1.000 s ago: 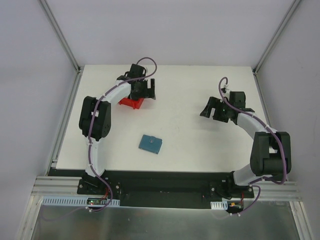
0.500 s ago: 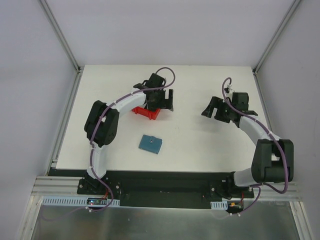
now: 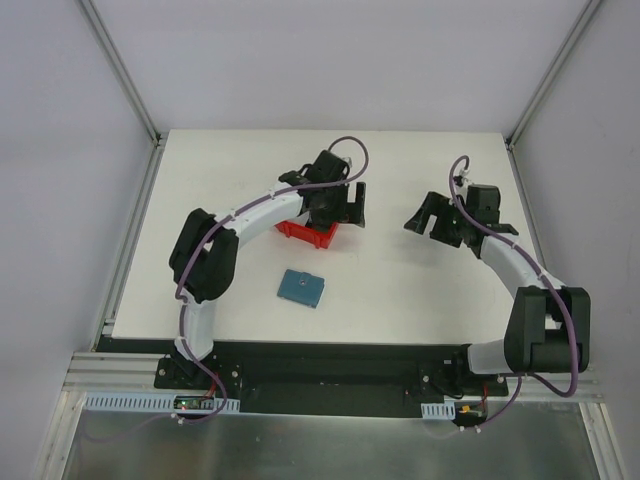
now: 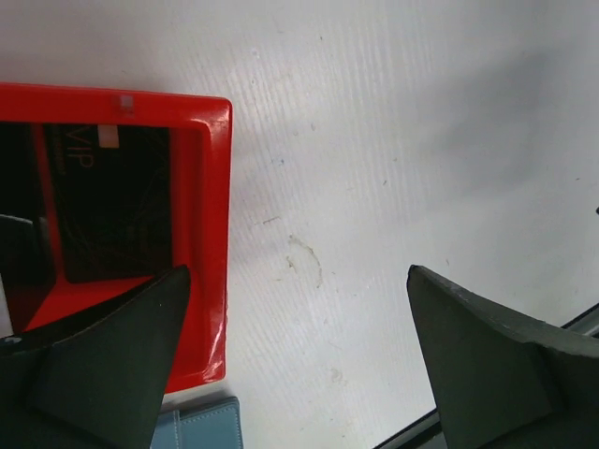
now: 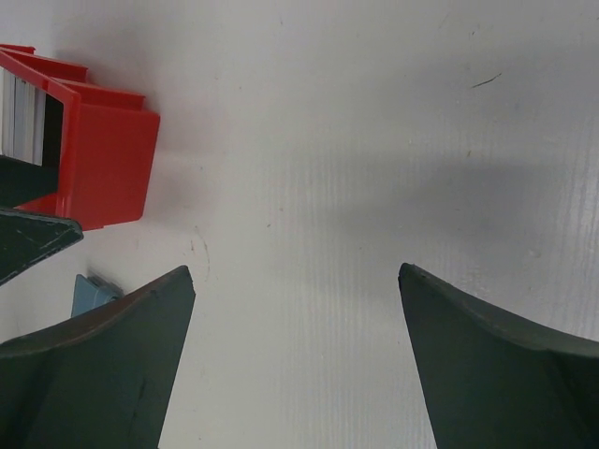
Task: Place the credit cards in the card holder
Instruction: Move the storage box to the center of the board.
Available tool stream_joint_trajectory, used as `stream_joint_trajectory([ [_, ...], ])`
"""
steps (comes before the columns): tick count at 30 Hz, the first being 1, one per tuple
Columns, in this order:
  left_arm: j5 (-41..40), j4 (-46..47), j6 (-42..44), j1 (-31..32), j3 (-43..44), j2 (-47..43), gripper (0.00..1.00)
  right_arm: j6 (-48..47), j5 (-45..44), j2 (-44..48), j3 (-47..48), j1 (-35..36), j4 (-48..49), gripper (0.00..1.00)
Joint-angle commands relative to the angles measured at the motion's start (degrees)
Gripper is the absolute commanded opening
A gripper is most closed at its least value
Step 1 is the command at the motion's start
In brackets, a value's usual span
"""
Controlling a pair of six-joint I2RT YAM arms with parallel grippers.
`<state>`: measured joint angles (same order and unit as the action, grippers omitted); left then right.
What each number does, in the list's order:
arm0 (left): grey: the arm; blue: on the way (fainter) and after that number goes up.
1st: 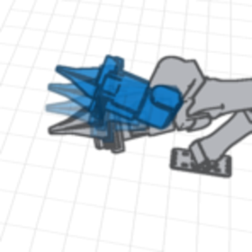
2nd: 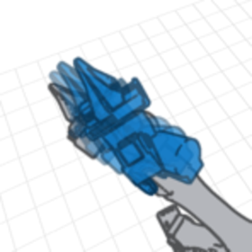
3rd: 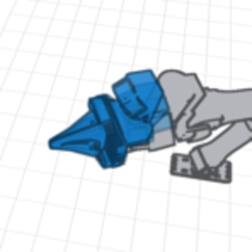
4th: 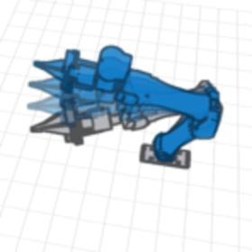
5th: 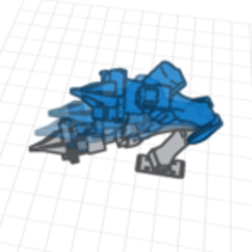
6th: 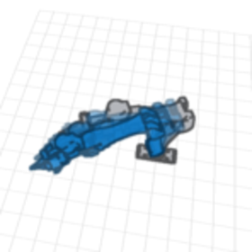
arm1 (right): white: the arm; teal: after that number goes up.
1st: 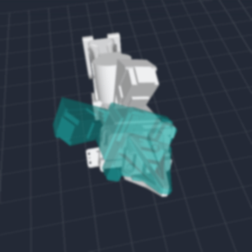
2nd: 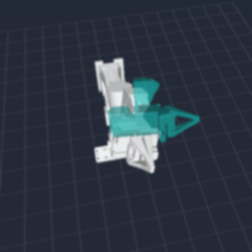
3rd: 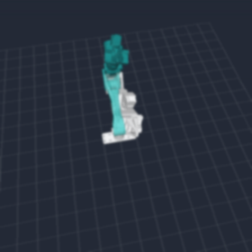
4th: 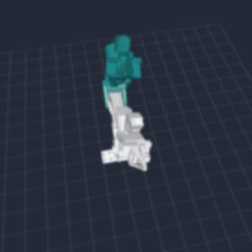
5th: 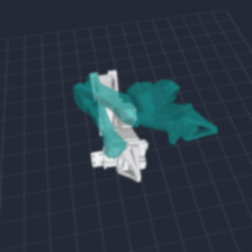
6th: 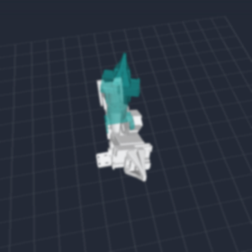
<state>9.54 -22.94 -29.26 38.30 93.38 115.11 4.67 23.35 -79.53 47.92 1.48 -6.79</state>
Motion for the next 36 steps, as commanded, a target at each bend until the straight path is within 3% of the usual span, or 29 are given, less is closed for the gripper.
stream_joint_trajectory([
  [1, -4.52, 0.79, 3.40, -0.16, 2.42, -7.17, 0.98, 2.45, 0.99, 2.97, 0.16, -0.42, 1.33, 0.93],
  [7, -17.78, 0.79, 7.72, -0.16, -0.30, -14.72, 0.99, 7.80, 3.10, 3.15, -0.81, 0.89, 5.72, 0.91],
  [11, -29.56, 0.70, 7.38, -1.30, -7.58, -22.28, 0.99, 9.92, -1.80, 1.92, 1.29, 6.94, 5.56, 0.88],
  [14, -32.65, 0.88, 5.27, -4.10, -14.87, -28.25, 0.99, 10.62, -6.90, -1.06, 5.42, 13.01, 3.28, 0.84],
  [25, -31.07, 3.60, -3.70, -20.45, -40.02, -44.87, 0.99, 17.04, -21.15, -14.68, 20.97, 28.13, -2.43, 0.81],
  [36, -28.79, 6.06, -3.00, -25.73, -47.33, -49.02, 0.99, 17.66, -28.97, -27.95, 34.51, 33.68, -10.26, 0.75],
])
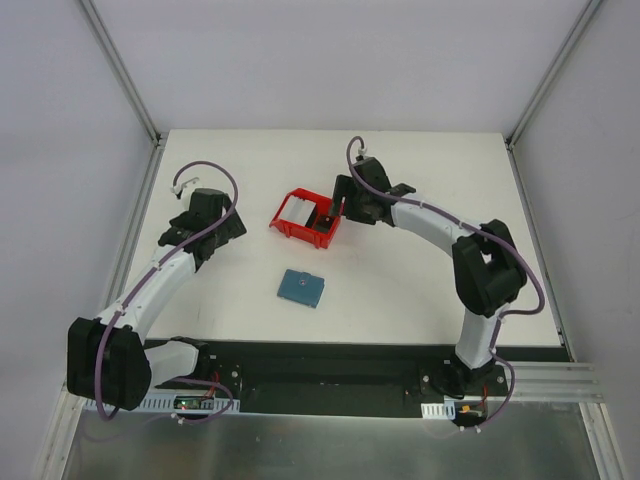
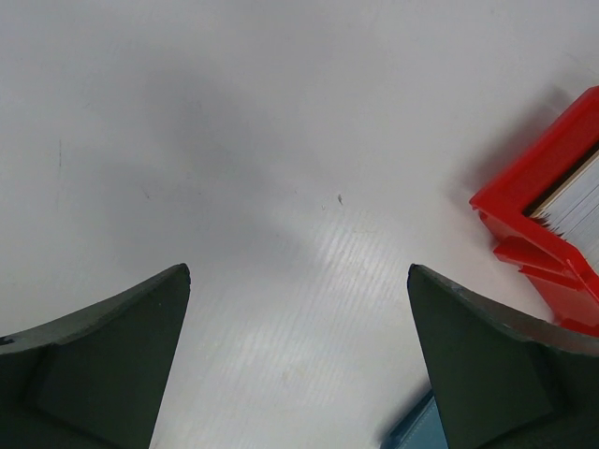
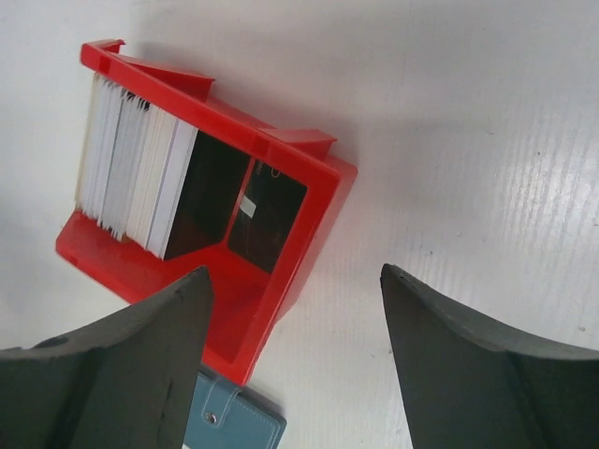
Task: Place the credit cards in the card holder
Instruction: Move the storage box to the center of the board.
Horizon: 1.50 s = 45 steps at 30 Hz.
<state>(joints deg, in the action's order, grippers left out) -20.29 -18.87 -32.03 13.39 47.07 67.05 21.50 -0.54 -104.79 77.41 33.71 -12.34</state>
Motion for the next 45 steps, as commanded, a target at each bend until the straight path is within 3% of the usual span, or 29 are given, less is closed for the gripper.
stream_joint_trajectory([
  [1, 1.31, 2.09, 0.04, -0.99, -1.10, -0.87, 0.99, 0.83, -5.44, -3.74, 5.73, 1.70, -5.06, 0.74],
  [12, 2.89, 2.79, 1.88, -2.31, -1.63, -0.25, 0.99, -0.49, -7.73, -9.02, 10.22, 2.76, -7.52, 0.61],
  [23, 4.74, 3.84, 2.32, -2.93, -2.60, -0.16, 0.99, -2.42, -9.13, -8.15, 9.34, 2.76, -7.79, 0.52],
  [34, 6.05, 4.20, 2.59, -3.02, -2.60, 0.54, 0.99, -5.15, -9.31, -6.65, 8.29, 2.50, -7.88, 0.34],
  [45, 8.60, 4.72, 3.64, -3.02, -3.21, 0.89, 0.99, -11.73, -6.85, -4.11, 5.92, 0.57, -7.88, 0.27],
])
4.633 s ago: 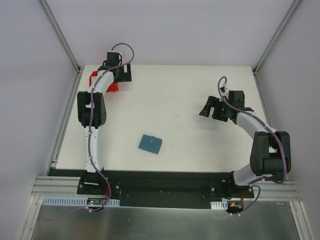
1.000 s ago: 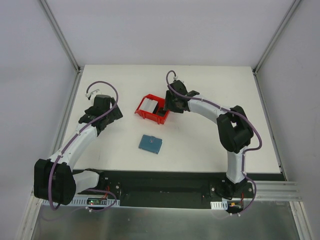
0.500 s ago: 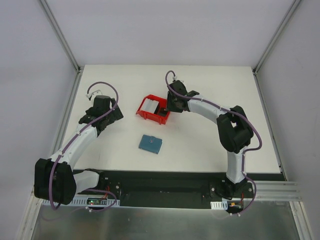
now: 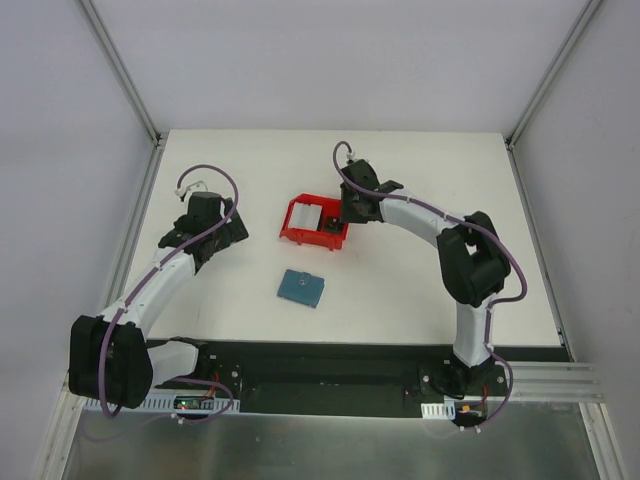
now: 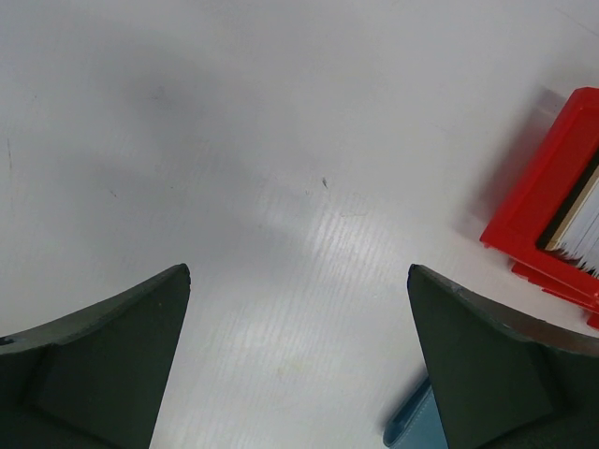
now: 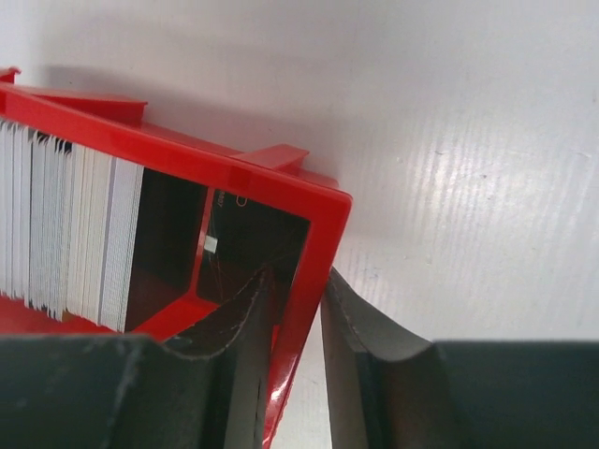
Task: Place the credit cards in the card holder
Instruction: Move the storage box to the center of the board.
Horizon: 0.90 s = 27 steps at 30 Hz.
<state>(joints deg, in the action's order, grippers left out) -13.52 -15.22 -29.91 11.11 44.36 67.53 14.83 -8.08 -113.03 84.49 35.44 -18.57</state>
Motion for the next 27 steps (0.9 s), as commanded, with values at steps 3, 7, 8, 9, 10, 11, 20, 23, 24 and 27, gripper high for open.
stream_joint_trajectory([
  [3, 2.53, 1.07, 1.70, -0.74, -0.59, 0.68, 0.99, -7.09, 2.36, 4.93, -2.22, -2.22, -1.65, 0.27],
  [7, 3.67, 1.07, 1.87, -0.74, -0.59, 1.11, 0.99, -9.90, 4.20, 5.98, -3.63, -3.45, -1.56, 0.25],
  [8, 4.20, 1.07, 1.79, -0.74, -0.50, 1.12, 0.99, -10.95, 4.21, 6.07, -3.80, -3.54, -1.56, 0.24],
  [9, 4.99, 1.25, 1.96, -0.74, -0.50, 1.12, 0.99, -12.35, 4.56, 6.24, -3.98, -3.71, -1.56, 0.24],
  [10, 6.04, 1.34, 2.14, -0.74, -0.50, 1.20, 0.99, -13.50, 5.00, 6.25, -3.98, -3.71, -1.47, 0.23],
  [11, 6.92, 1.60, 2.40, -0.66, -0.59, 1.12, 0.99, -14.38, 5.26, 6.25, -3.98, -3.97, -1.56, 0.22],
  [20, 17.73, 4.41, 2.49, -0.39, -3.49, -0.55, 0.99, -16.59, 9.38, 5.45, -4.42, -6.35, -1.30, 0.26],
  [23, 19.23, 4.41, 2.05, 0.05, -5.15, -1.08, 0.99, -14.92, 10.89, 5.98, -4.51, -7.05, -0.51, 0.26],
  [24, 19.49, 4.41, 1.53, 0.31, -5.77, -1.34, 0.99, -13.26, 11.24, 6.16, -4.51, -7.23, -0.33, 0.26],
  [27, 19.41, 4.76, 0.30, 1.45, -7.88, -1.87, 0.99, -9.92, 11.24, 6.68, -5.38, -7.40, 0.54, 0.25],
])
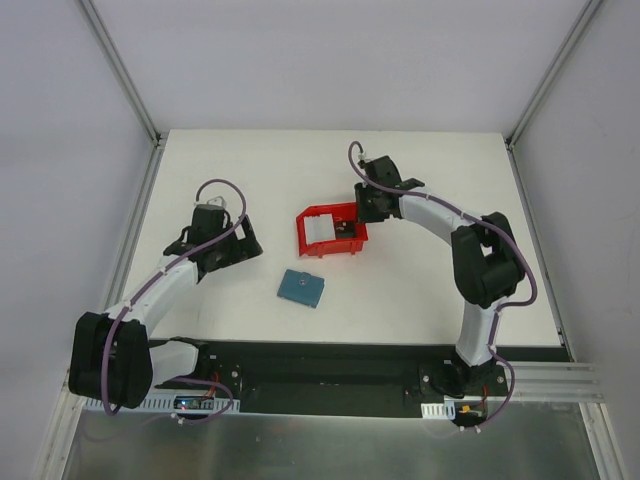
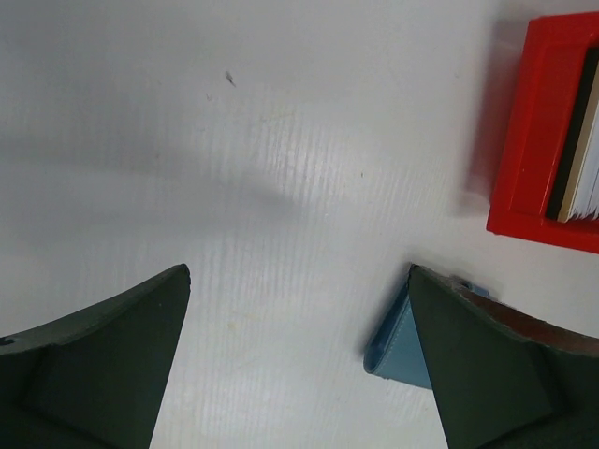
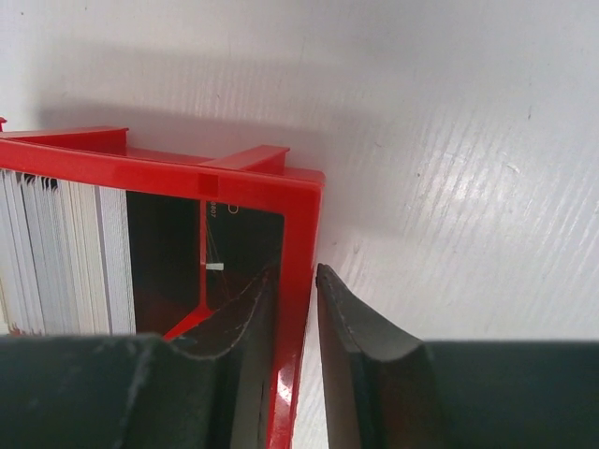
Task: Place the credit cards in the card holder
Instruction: Move the storage box to the center of the board.
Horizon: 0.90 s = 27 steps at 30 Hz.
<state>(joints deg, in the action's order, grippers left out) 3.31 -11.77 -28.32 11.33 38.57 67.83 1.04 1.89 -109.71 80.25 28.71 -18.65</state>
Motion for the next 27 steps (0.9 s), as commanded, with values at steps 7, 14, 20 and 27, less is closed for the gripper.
stream_joint_trajectory([
  [7, 0.48, 1.84, -3.76, 7.20, -2.53, -1.39, 0.99, 6.52, -0.92, 2.66, -0.71, -1.02, 1.78, 0.20],
  [14, -2.96, 1.84, -7.01, 12.13, -2.53, 0.19, 0.99, 8.01, -1.54, 1.78, 0.26, -2.43, 2.31, 0.17],
  [20, -2.96, 2.10, -7.54, 13.63, -3.58, 1.16, 0.99, 8.81, -0.84, 0.90, 1.14, -2.96, 2.92, 0.17],
  [27, -1.38, 5.08, -7.63, 15.56, -5.60, 2.48, 0.99, 7.14, 0.74, -0.33, 2.81, -3.31, 2.83, 0.27],
])
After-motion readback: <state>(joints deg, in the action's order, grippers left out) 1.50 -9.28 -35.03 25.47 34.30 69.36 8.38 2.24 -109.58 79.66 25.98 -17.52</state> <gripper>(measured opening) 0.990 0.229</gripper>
